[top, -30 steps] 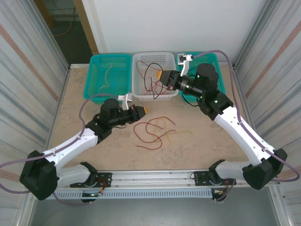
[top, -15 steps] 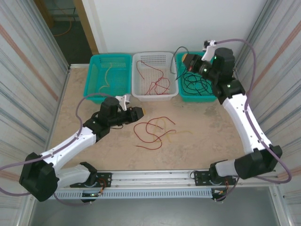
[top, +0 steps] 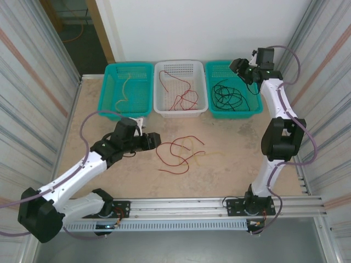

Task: Untangle the cables

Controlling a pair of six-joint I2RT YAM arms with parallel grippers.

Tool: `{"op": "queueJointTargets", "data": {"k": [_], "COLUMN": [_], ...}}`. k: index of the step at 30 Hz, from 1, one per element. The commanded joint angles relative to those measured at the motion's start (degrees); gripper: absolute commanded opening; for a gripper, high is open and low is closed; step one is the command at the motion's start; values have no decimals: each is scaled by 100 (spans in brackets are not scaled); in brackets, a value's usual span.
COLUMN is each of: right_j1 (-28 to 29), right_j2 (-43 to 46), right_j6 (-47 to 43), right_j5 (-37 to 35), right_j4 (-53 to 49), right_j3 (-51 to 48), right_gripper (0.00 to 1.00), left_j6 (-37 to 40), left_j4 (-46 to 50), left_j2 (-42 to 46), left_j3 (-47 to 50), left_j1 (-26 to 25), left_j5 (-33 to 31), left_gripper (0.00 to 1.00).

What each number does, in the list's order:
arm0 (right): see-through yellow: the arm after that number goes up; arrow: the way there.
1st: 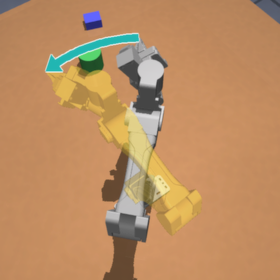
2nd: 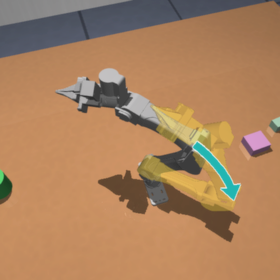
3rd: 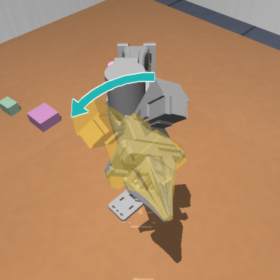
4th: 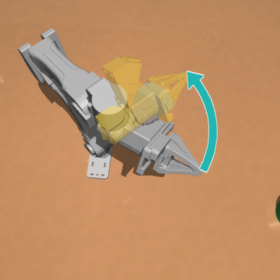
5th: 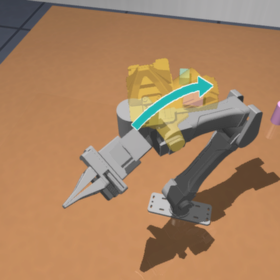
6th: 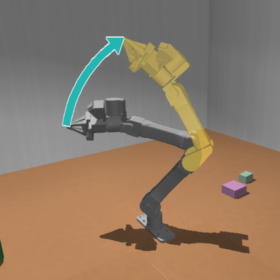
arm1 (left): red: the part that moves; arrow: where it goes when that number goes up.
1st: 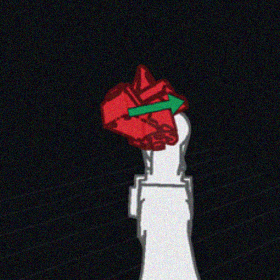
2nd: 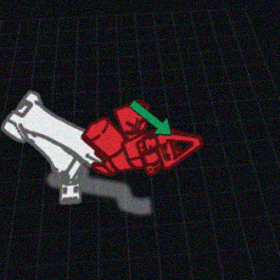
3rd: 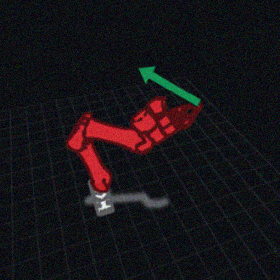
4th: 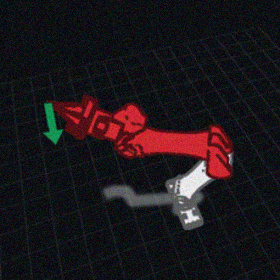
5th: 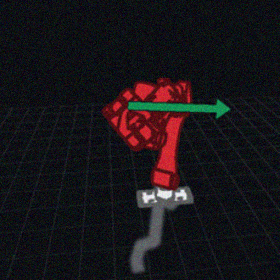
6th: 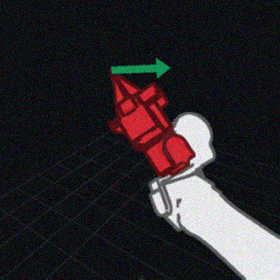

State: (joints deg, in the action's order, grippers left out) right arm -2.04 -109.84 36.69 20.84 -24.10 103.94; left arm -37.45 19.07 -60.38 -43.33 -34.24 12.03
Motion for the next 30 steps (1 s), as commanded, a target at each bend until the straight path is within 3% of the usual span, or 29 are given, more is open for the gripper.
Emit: {"op": "queueJointTargets", "data": {"k": [1, 8, 18, 26, 30], "right_j1": [59, 423, 2111, 2384, 2368], "right_j2": [453, 1866, 3901, 4539, 4634], "right_j6": [-16, -147, -203, 57, 84], "right_j5": [91, -122, -1168, -1546, -1546], "right_j4": [-44, 67, -194, -420, -459], "right_j3": [-98, -1668, -4577, -5287, -5219], "right_gripper": [59, 59, 58, 58, 58], "left_j6": [448, 670, 1095, 1565, 1677], "left_j4": [598, 713, 281, 442, 573], "left_j2": [-249, -964, -1915, -3433, -4099], "left_j3": [-235, -405, -993, -2166, -2582], "left_j1": [-88, -338, -798, -1057, -1185], "left_j5": [-176, -182, -83, -65, -81], "left_gripper": [58, 57, 54, 34, 31]}}
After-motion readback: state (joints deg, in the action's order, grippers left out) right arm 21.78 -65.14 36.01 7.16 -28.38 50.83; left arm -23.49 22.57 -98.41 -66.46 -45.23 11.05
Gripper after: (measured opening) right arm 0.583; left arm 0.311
